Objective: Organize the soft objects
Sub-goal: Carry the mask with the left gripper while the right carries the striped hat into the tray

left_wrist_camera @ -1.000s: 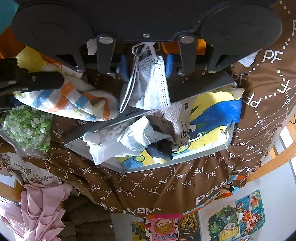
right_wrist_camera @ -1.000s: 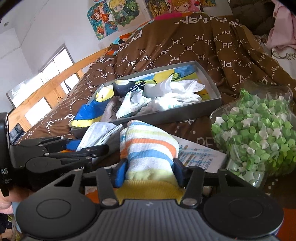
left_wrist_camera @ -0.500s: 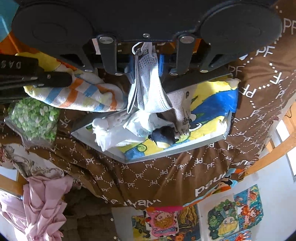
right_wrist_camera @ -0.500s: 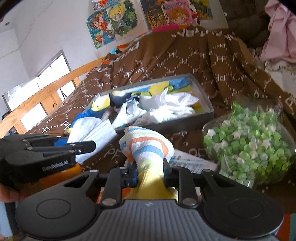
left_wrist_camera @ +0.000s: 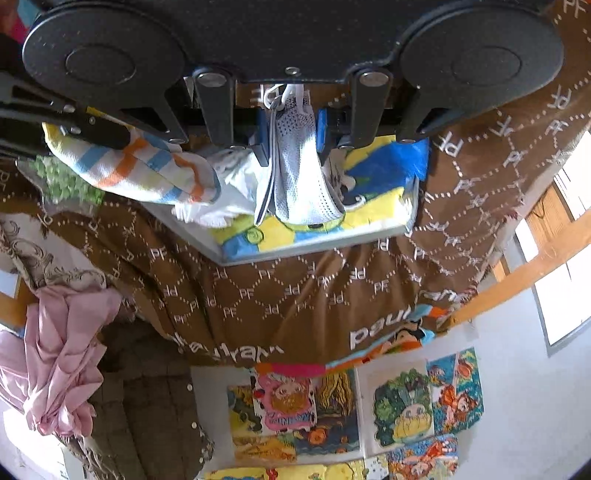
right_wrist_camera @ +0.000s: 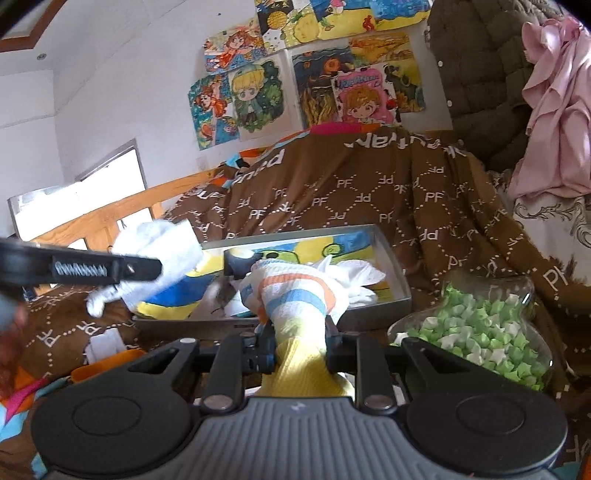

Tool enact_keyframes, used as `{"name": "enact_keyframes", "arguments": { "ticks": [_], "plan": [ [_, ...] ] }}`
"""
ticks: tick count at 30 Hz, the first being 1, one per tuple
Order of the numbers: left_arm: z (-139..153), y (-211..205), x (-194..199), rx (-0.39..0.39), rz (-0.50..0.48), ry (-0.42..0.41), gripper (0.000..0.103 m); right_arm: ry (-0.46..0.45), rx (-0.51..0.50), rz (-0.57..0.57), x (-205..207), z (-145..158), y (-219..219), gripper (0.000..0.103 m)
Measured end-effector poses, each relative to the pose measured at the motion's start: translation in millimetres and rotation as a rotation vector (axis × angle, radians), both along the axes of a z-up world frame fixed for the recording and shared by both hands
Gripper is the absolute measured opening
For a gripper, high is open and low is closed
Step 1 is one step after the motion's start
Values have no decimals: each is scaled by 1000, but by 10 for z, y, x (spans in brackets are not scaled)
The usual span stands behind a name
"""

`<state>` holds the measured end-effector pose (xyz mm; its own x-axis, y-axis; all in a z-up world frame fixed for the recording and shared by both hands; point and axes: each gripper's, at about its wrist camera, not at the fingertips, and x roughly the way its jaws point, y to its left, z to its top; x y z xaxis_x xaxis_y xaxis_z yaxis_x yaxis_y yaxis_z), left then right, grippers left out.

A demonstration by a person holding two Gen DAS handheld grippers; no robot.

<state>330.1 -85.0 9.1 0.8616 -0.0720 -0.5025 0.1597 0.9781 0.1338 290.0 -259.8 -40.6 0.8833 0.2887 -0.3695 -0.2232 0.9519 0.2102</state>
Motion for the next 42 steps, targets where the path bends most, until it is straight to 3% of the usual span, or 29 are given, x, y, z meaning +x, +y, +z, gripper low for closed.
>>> {"name": "enact_keyframes", "arguments": {
  "ticks": [6, 10, 17, 20, 28, 34, 42],
  "plan": [
    [134, 0, 71, -22, 17, -51, 26, -64, 20, -60, 64, 23, -43, 25],
    [160, 0, 213, -46, 28, -84, 26, -131, 11, -104, 417, 65, -1, 25],
    [105, -44, 804, -111, 71, -120, 26, -153, 49, -106, 1048, 96, 26, 25],
    [36, -79, 1102, -130, 73, -120, 26, -104, 104, -81, 1311, 128, -4, 26],
    [-230, -39, 1791, -209, 125, -57, 26, -40, 96, -76, 1805, 105, 40, 26],
    [-450, -72, 1979, -180, 133, -23, 26, 75, 92, -95, 2031, 10, -42, 26],
    [-617, -142, 2106, -161, 134, 52, 28, 150, 77, -92, 2151, -100, -55, 28]
  ]
}}
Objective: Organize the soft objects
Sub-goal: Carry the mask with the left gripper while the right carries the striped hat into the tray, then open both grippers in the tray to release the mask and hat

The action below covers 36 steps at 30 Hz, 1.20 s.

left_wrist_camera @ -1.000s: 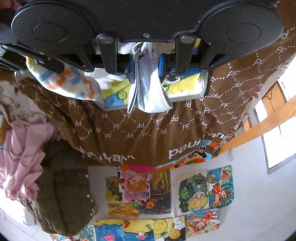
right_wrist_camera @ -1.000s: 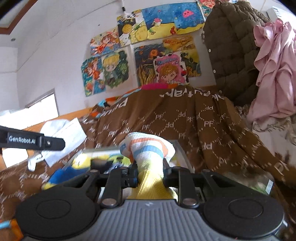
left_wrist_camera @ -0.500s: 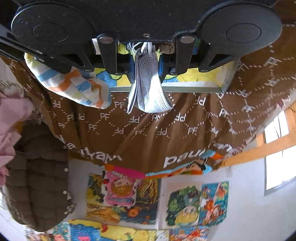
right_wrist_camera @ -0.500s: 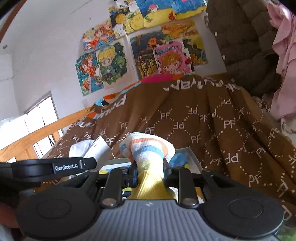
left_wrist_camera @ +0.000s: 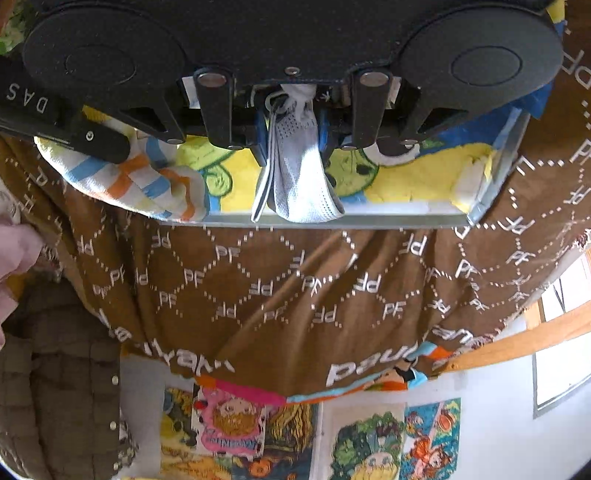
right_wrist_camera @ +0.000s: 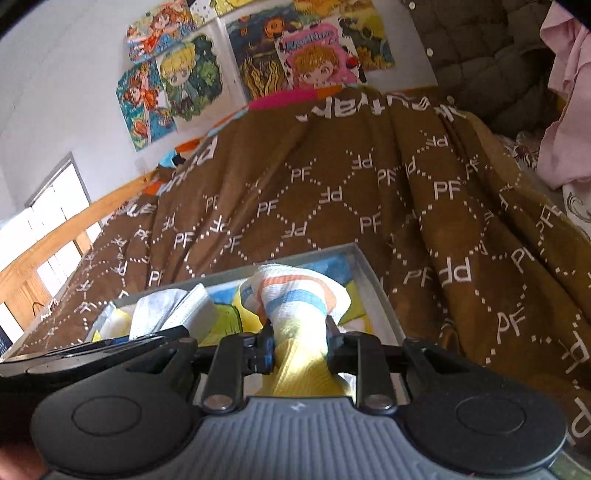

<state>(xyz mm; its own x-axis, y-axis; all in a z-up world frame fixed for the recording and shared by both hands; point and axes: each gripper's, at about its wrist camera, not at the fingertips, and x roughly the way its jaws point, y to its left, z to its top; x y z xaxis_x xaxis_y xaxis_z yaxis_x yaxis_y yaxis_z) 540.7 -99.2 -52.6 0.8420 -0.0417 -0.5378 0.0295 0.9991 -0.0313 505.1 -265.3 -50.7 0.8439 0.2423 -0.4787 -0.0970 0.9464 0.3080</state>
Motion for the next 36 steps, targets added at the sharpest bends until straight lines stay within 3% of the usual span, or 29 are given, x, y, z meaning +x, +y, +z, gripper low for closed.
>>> {"name": "enact_keyframes", "arguments": {
  "ticks": [7, 16, 19, 24, 27, 32, 36],
  "plan": [
    [-92, -29, -4, 11, -16, 30, 31, 13, -27, 7, 13, -7, 53, 30],
    [-145, 37, -16, -27, 2, 51, 39, 21, -17, 7, 28, -10, 14, 45],
    [-145, 34, -22, -36, 1, 49, 47, 24, -25, 14, 37, -6, 18, 54],
    [-143, 32, -45, -39, 21, 51, 71, 13, -27, 17, 13, 59, 1, 74],
    [-116, 39, -73, -38, 31, 45, 77, -2, -25, 16, -23, 136, -17, 82],
    [3, 90, -185, -35, 70, 15, 93, -31, -32, 14, -117, 304, -36, 90],
    [136, 188, -339, -45, 105, -4, 97, -43, -21, 13, -247, 464, -79, 97]
  ]
}}
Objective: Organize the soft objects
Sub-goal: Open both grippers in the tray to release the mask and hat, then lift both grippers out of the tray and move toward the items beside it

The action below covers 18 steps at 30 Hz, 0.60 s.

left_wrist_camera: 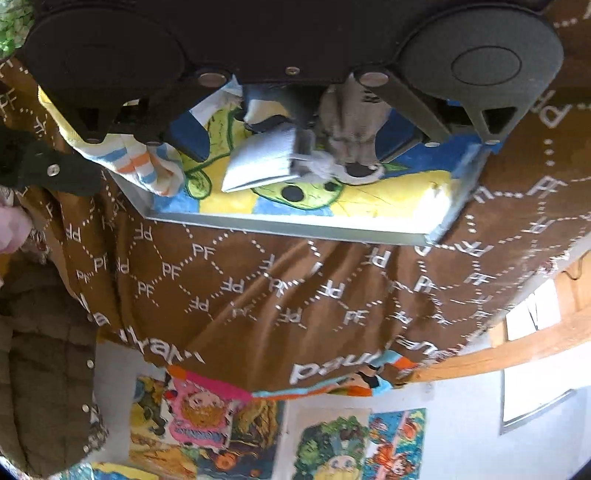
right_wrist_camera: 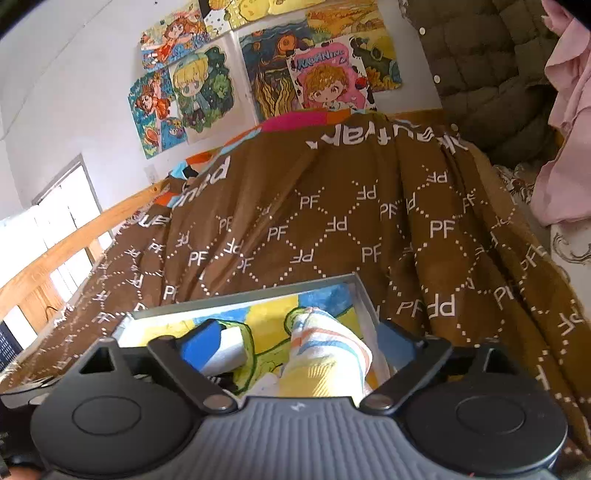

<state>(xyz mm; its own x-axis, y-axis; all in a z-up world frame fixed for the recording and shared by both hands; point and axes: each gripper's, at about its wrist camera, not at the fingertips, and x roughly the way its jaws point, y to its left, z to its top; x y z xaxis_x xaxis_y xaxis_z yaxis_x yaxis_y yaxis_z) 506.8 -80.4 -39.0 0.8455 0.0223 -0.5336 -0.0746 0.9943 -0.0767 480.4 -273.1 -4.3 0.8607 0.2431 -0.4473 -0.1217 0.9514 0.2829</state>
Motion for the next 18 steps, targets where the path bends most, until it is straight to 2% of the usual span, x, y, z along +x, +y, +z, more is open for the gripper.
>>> {"name": "enact_keyframes", "arguments": {
  "ticks": [4, 8, 18],
  "plan": [
    [143, 117, -214, -4, 30, -14, 101, -22, -12, 6, -190, 172, -14, 102],
    [311, 223, -486, -26, 58, -41, 102, -49, -21, 13, -429, 359, -20, 103],
    [771, 309, -1404, -28, 62, -113, 102, -159, -142, 57, -1243, 751, 152, 103]
  ]
}}
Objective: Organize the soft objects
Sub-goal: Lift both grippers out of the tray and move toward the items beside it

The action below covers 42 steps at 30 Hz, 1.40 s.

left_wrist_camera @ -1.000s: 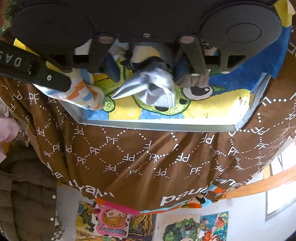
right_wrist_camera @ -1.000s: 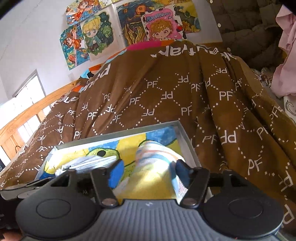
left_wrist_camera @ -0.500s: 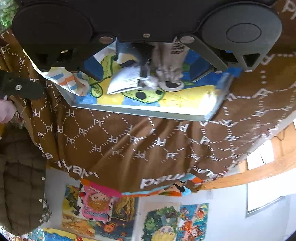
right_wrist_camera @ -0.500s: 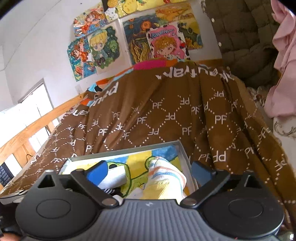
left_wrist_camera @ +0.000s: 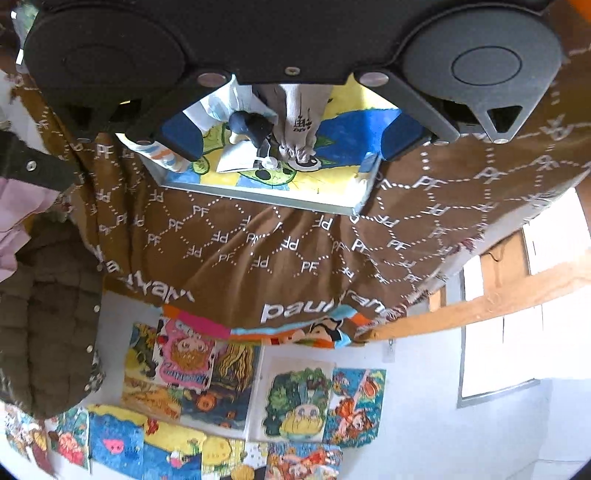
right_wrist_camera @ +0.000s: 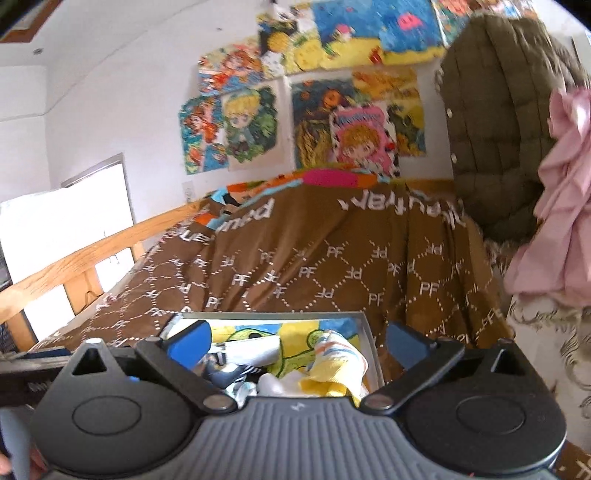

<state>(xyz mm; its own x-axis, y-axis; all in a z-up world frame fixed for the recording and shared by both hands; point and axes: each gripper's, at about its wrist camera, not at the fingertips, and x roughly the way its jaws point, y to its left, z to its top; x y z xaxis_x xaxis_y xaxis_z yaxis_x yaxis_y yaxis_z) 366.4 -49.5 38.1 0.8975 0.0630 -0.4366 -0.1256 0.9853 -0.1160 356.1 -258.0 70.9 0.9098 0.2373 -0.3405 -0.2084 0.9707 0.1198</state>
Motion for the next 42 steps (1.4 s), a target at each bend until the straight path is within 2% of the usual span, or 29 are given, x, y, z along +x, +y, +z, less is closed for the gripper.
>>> {"name": "enact_keyframes", "arguments": {
  "ticks": [9, 20, 27, 38, 42],
  "plan": [
    [202, 218, -859, -24, 10, -64, 102, -92, -95, 31, -724, 147, 293, 103],
    [41, 424, -1635, 26, 10, -110, 102, -109, -136, 31, -1412, -126, 530, 103],
    [-217, 473, -1946, 91, -33, -115, 102, -58, -164, 23, -1670, -392, 604, 103],
    [-553, 656, -2109, 93, -61, -57, 102, 72, -190, 62, -1867, -739, 755, 103],
    [-635, 721, -2117, 103, -52, -27, 102, 81, -225, 90, -1872, -833, 842, 103]
  ]
}}
